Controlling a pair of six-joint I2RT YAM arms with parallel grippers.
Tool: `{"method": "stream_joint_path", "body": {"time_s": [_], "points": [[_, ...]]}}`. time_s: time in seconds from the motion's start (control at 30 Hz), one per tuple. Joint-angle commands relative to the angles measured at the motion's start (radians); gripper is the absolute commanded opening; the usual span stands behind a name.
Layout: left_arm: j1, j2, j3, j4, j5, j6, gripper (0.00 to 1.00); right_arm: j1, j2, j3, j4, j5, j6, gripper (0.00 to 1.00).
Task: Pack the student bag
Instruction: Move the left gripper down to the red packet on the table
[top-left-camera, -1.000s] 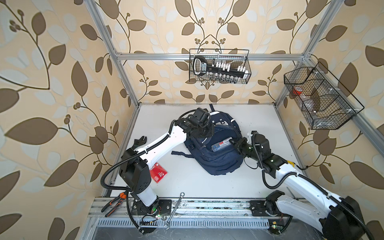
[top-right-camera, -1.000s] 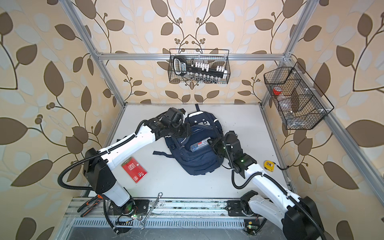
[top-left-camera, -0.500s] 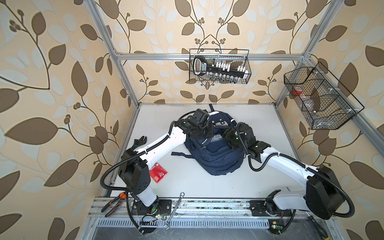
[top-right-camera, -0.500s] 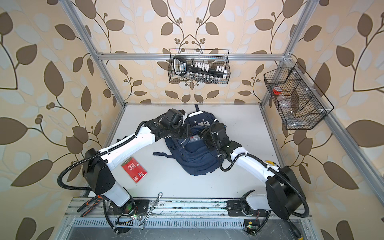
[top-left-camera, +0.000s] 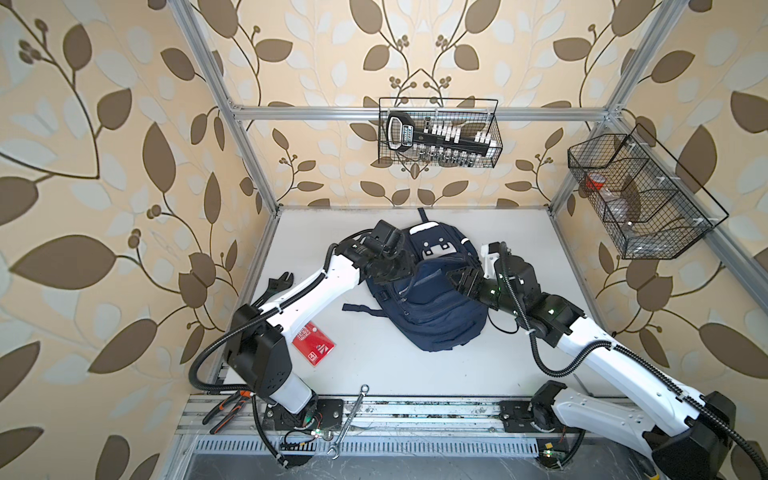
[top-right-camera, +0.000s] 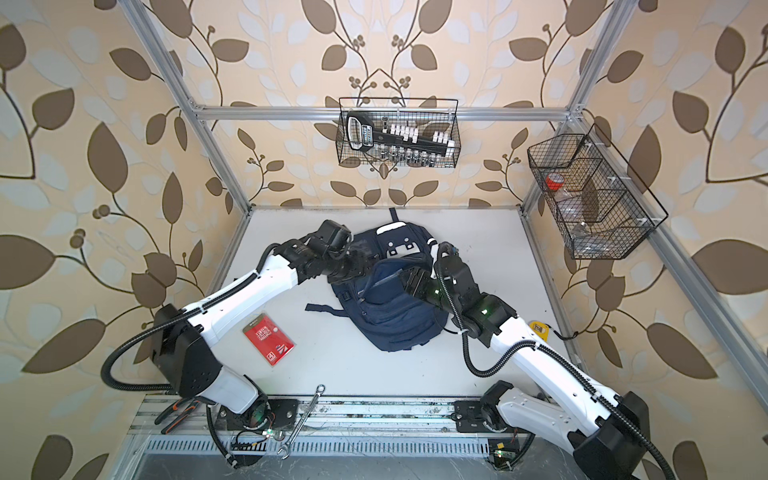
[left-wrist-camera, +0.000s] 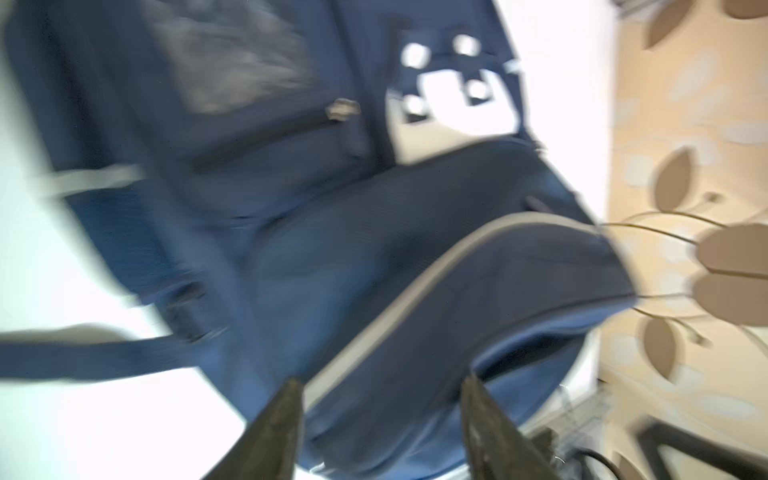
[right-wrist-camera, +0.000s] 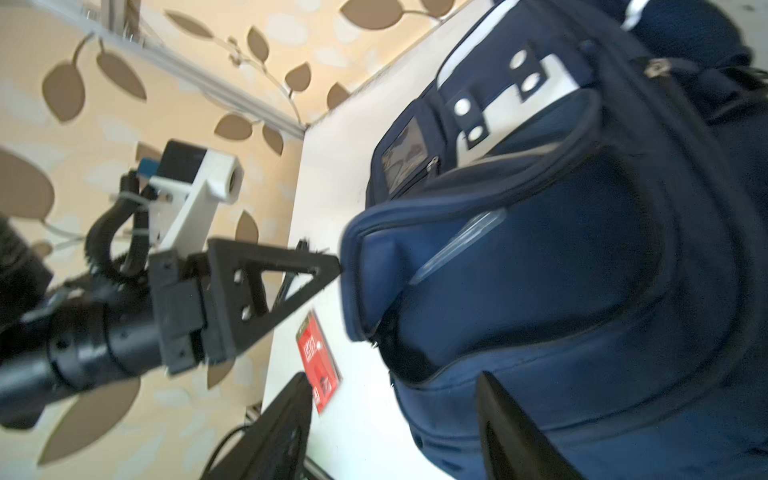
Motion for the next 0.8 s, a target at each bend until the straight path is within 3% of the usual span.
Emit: {"method": "stream_joint_path", "body": {"time_s": [0.0,0.1,0.2,0.3,0.43,0.77], "points": [[0.063,-0.180,-0.085,-0.211,-0.197,-0.091,0.76,0.074,-0.016,0.027,-0.073,-0.037,-0.131,0.65],[0.150,-0.299,-0.190,-0.321,-0.294,-0.148,0.88,0.139,-0.001,0.020,-0.063,-0.040,-0.155,0.68],[0.320,-0.407,-0.327,-0.373,-0.267,-0.177,0.99,0.165,0.018,0.004,-0.029,-0.069,-0.157,0.71],[0.516,-0.480,-0.465,-0.323,-0.181,-0.167,0.99,0.170,0.026,-0.010,0.000,-0.093,-0.149,0.71],[0.671,-0.444,-0.564,-0.250,-0.116,-0.149,0.99,0.171,0.030,-0.017,0.002,-0.106,-0.153,0.71],[0.747,-0.243,-0.604,-0.081,-0.121,-0.073,0.99,0.171,0.013,-0.040,-0.015,-0.086,-0.160,0.72]]}}
